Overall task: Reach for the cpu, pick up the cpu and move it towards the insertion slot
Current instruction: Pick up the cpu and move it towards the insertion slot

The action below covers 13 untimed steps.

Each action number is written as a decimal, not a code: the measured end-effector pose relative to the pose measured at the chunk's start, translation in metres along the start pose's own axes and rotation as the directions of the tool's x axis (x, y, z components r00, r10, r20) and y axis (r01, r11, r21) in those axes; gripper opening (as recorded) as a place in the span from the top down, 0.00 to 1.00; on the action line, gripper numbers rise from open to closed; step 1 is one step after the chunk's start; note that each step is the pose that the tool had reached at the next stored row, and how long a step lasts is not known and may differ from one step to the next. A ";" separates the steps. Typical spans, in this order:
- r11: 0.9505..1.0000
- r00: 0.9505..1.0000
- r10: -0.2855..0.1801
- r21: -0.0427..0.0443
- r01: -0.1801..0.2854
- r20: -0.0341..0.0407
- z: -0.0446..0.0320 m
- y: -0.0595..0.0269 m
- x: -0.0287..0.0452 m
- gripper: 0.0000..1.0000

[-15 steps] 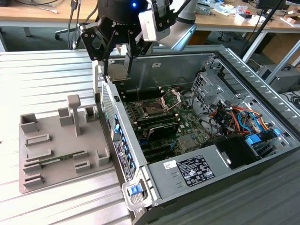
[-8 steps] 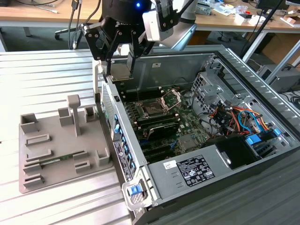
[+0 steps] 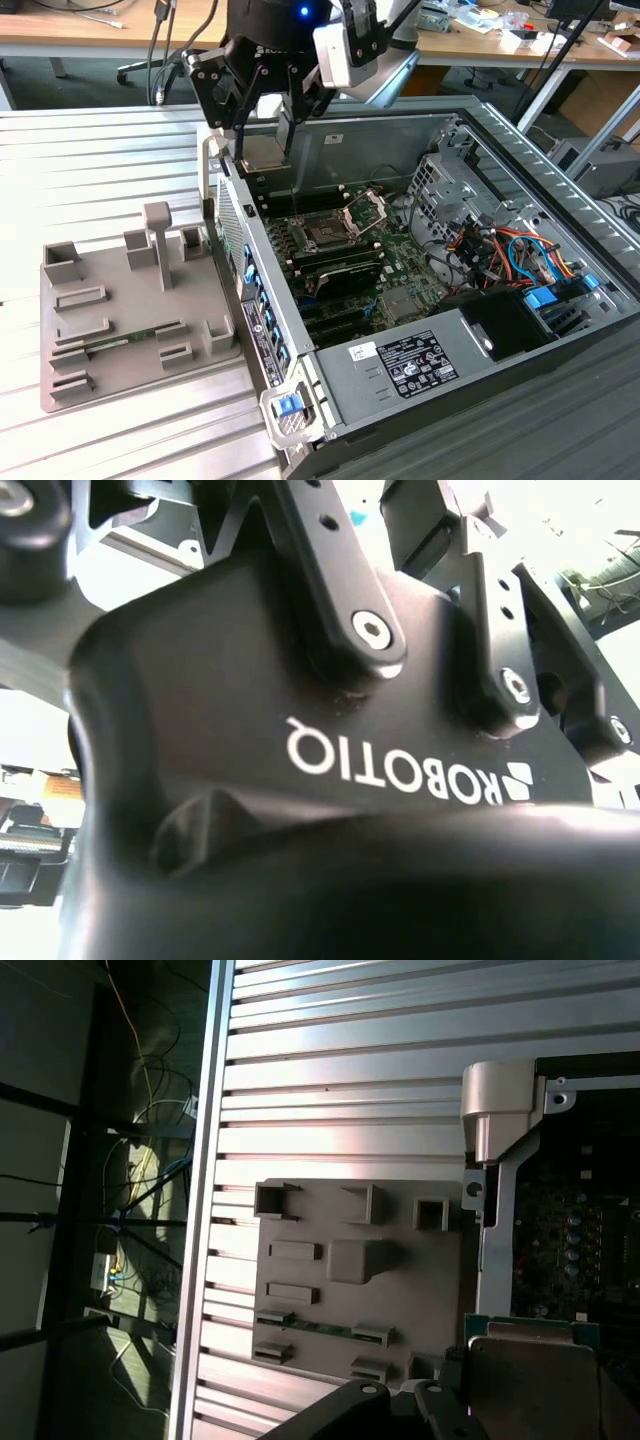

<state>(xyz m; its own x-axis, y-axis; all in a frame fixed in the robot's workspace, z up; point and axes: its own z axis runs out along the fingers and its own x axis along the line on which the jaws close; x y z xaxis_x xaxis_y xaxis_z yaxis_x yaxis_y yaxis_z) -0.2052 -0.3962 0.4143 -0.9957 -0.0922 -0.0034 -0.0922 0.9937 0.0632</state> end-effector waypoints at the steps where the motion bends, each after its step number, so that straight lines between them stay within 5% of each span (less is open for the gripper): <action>1: 1.000 1.000 0.000 0.000 0.000 0.000 0.0000 0.0000 -0.0006 0.46; 13: 1.000 1.000 0.000 0.000 0.000 0.000 0.0000 -0.0009 -0.0096 0.46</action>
<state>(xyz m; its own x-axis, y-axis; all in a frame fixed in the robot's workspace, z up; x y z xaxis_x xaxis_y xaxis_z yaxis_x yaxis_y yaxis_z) -0.1955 -0.3962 0.4143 -0.9957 -0.0922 -0.0034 -0.0922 0.9937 0.0631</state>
